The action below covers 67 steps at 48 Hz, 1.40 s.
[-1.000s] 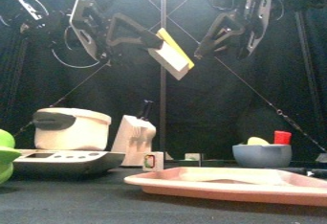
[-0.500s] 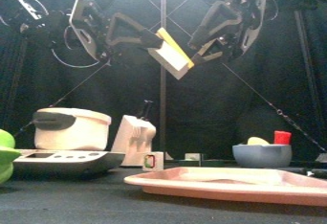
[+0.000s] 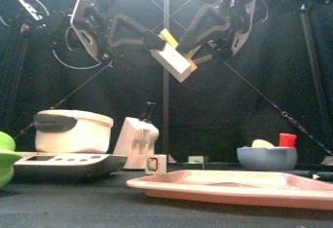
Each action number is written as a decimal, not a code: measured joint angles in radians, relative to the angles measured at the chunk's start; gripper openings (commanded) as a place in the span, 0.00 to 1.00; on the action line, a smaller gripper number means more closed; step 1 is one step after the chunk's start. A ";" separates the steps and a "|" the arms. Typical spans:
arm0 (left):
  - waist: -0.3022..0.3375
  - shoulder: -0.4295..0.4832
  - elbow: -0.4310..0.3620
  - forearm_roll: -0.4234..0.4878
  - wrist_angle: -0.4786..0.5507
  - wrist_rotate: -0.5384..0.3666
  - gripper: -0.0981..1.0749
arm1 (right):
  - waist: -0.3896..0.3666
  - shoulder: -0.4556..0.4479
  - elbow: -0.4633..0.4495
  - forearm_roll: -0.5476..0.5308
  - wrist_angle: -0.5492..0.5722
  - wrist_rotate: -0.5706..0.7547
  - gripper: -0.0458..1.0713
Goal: Separate egg and rice
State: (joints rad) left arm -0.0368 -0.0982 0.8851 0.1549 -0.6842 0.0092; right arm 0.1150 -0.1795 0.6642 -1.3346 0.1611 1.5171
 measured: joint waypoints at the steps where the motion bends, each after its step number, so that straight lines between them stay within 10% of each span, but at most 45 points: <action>1: -0.002 0.000 0.000 0.002 -0.002 0.000 0.52 | 0.002 0.000 0.000 -0.003 0.000 0.000 0.79; 21: 0.002 -0.002 0.002 0.000 0.000 -0.002 0.52 | 0.002 0.000 0.000 -0.005 -0.002 -0.002 0.41; 67: 0.014 -0.038 0.048 -0.002 -0.002 0.000 0.52 | 0.012 -0.213 0.169 0.140 0.005 0.003 0.39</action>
State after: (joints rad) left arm -0.0230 -0.1365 0.9327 0.1534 -0.6857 0.0092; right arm 0.1273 -0.3927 0.8330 -1.1950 0.1657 1.5202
